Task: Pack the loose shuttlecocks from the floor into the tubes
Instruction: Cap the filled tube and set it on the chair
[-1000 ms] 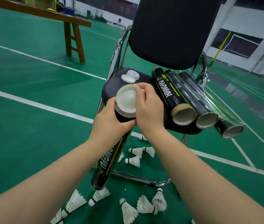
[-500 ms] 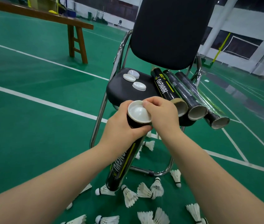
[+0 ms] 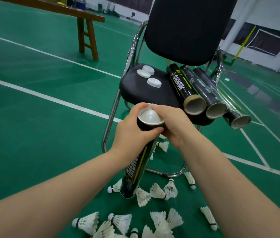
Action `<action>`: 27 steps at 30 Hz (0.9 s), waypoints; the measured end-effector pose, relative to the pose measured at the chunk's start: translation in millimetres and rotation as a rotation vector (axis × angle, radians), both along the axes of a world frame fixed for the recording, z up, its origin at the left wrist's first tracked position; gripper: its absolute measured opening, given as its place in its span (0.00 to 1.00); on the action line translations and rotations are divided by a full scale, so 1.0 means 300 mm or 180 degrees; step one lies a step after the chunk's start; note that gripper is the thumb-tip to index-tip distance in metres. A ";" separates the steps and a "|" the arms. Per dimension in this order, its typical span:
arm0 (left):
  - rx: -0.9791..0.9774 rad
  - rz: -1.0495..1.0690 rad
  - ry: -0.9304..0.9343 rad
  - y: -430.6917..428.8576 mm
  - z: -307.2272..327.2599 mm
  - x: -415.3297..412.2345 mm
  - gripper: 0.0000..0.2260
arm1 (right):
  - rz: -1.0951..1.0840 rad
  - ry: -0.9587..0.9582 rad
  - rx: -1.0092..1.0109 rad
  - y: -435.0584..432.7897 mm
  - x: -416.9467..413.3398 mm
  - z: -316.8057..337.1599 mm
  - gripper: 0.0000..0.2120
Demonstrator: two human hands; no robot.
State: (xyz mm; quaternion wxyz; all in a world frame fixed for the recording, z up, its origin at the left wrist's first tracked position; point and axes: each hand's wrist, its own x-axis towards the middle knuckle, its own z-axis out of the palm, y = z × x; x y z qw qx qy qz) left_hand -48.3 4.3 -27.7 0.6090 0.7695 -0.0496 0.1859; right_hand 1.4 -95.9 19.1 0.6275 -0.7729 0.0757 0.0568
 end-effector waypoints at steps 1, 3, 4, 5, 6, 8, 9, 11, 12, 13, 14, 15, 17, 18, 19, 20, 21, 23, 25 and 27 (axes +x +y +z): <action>-0.0022 0.0037 0.0039 -0.003 -0.004 0.003 0.24 | -0.0011 -0.0006 -0.0040 0.002 0.005 -0.005 0.10; -0.0068 0.0116 0.0109 -0.008 -0.009 0.005 0.24 | -0.0021 0.0037 -0.0096 0.003 0.010 -0.013 0.09; -0.0073 0.0135 0.0127 -0.010 -0.011 0.005 0.24 | -0.0024 0.0055 -0.0088 0.002 0.011 -0.018 0.08; -0.0071 0.0142 0.0134 -0.012 -0.012 0.005 0.23 | -0.0026 0.0061 -0.0064 0.001 0.013 -0.022 0.07; -0.0071 0.0146 0.0135 -0.014 -0.012 0.003 0.22 | -0.0023 0.0051 -0.0029 0.001 0.012 -0.022 0.05; -0.0091 0.0169 0.0123 -0.017 -0.011 0.002 0.21 | -0.0017 -0.0007 0.0036 0.006 0.009 -0.015 0.05; -0.0101 0.0187 0.0110 -0.018 -0.008 0.001 0.21 | -0.0019 -0.0055 0.0063 0.009 0.008 -0.010 0.06; -0.0107 0.0189 0.0090 -0.015 0.001 -0.002 0.20 | -0.0005 -0.0140 0.0101 0.012 -0.001 0.003 0.06; -0.0101 0.0170 0.0085 -0.015 0.007 -0.006 0.20 | 0.0020 -0.0193 0.0101 0.012 -0.008 0.010 0.06; -0.0082 0.0154 0.0073 -0.012 0.012 -0.010 0.21 | 0.0067 -0.0262 0.0102 0.011 -0.017 0.017 0.06; -0.0044 0.0146 0.0045 -0.009 0.019 -0.014 0.21 | 0.0153 -0.0343 0.0073 0.008 -0.027 0.025 0.06; 0.0014 0.0144 0.0001 -0.005 0.028 -0.017 0.22 | 0.0256 -0.0405 -0.0004 0.005 -0.038 0.036 0.06; 0.0139 0.0116 -0.0091 0.004 0.052 -0.023 0.26 | 0.0571 -0.0439 -0.0307 -0.006 -0.068 0.067 0.06; 0.0183 0.0086 -0.0110 0.009 0.064 -0.026 0.30 | 0.0787 -0.0395 -0.0507 -0.012 -0.084 0.085 0.08; 0.0226 0.0055 -0.0116 0.014 0.077 -0.031 0.35 | 0.0988 -0.0337 -0.0678 -0.020 -0.098 0.102 0.14; 0.0278 0.0037 -0.0124 0.018 0.089 -0.036 0.38 | 0.1124 -0.0298 -0.0751 -0.027 -0.112 0.117 0.18; 0.0333 0.0030 -0.0137 0.020 0.101 -0.043 0.41 | 0.1178 -0.0301 -0.0723 -0.030 -0.129 0.132 0.21; 0.0455 0.0046 -0.0176 0.019 0.126 -0.062 0.40 | 0.1159 -0.0455 -0.0599 -0.033 -0.158 0.148 0.22; 0.0582 0.0017 -0.0218 0.022 0.152 -0.076 0.34 | 0.1062 -0.0636 -0.0553 -0.026 -0.186 0.153 0.27; 0.0692 -0.0092 -0.0212 0.029 0.182 -0.097 0.26 | 0.0950 -0.0771 -0.0484 -0.023 -0.213 0.150 0.34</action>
